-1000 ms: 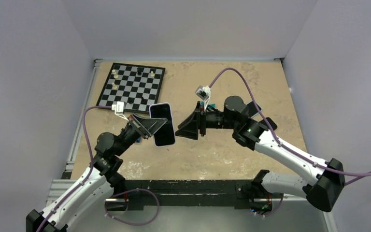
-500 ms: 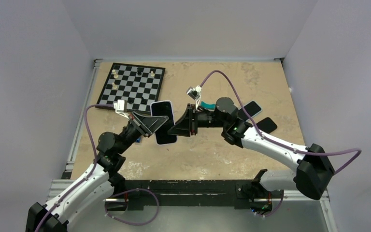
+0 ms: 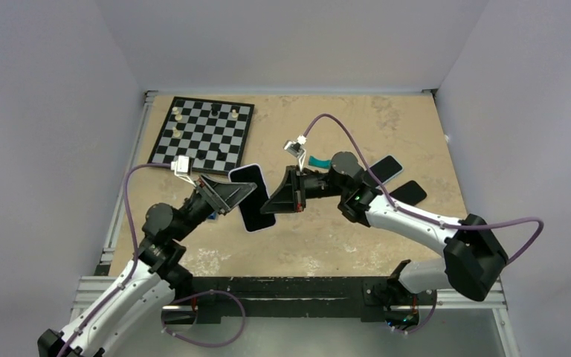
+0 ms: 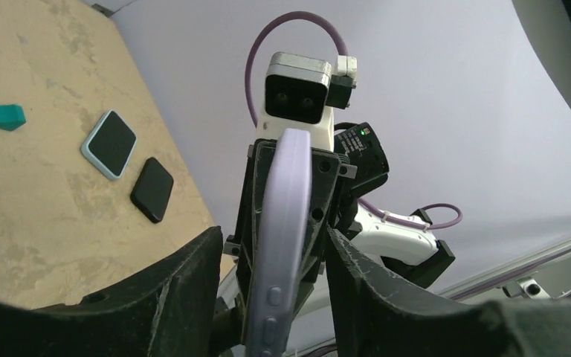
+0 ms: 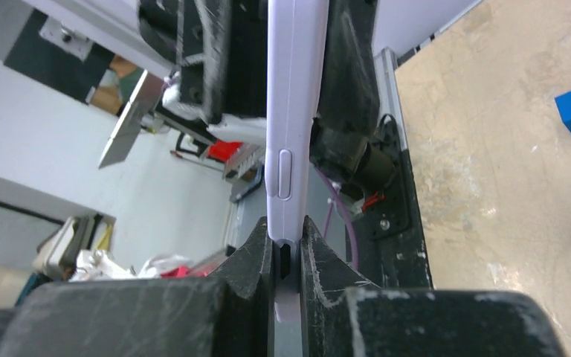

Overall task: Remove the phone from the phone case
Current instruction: Remove the phone case from the phone.

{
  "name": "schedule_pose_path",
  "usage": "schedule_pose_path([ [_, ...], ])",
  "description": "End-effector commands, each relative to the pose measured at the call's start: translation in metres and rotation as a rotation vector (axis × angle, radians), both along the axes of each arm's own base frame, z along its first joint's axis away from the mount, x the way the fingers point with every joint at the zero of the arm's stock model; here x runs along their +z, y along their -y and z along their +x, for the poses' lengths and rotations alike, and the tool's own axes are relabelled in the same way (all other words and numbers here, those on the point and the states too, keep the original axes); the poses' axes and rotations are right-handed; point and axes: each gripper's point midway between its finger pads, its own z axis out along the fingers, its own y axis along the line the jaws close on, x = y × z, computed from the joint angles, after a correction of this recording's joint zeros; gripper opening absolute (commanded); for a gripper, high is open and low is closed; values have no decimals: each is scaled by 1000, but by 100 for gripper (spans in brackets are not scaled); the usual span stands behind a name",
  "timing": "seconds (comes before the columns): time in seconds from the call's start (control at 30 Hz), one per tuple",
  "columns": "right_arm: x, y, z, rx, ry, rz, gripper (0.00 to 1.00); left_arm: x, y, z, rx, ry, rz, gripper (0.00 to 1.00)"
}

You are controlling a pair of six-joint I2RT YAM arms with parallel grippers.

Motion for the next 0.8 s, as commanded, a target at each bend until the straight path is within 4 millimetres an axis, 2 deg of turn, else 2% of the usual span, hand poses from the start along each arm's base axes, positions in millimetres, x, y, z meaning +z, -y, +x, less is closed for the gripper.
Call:
schedule_pose_path([
  [0.0, 22, 19, -16, 106, 177, 33, 0, 3, -3, -13, -18, -32, 130, 59],
  [0.17, 23, 25, -22, 170, 242, -14, 0, 15, 12, -29, -153, 32, 249, 53],
  [0.27, 22, 27, -26, 207, 263, -21, 0, 26, 22, -38, -253, 92, 288, 44],
  [0.37, 24, 26, -25, 221, 272, -24, 0, 31, 31, -47, -356, 110, 317, 29],
  [0.47, 23, 27, -26, 235, 297, -35, 0, 39, 30, -47, -343, 143, 292, 6],
  [0.5, 23, 28, -24, 216, 299, -44, 0, 41, 28, -44, -313, 145, 283, 2],
  [0.57, 21, 30, -16, 156, 281, -54, 26, 48, 22, -34, -222, 140, 243, 0],
  [0.63, 26, 31, -15, 109, 278, -18, 47, 54, 13, -25, -132, 128, 180, 0],
  [0.7, 28, 32, -11, 31, 234, 21, 53, 52, 3, -14, -44, 100, 99, 0],
  [0.77, 39, 35, -7, -76, 190, 111, 61, 55, -7, -6, 30, 98, 12, 0],
])
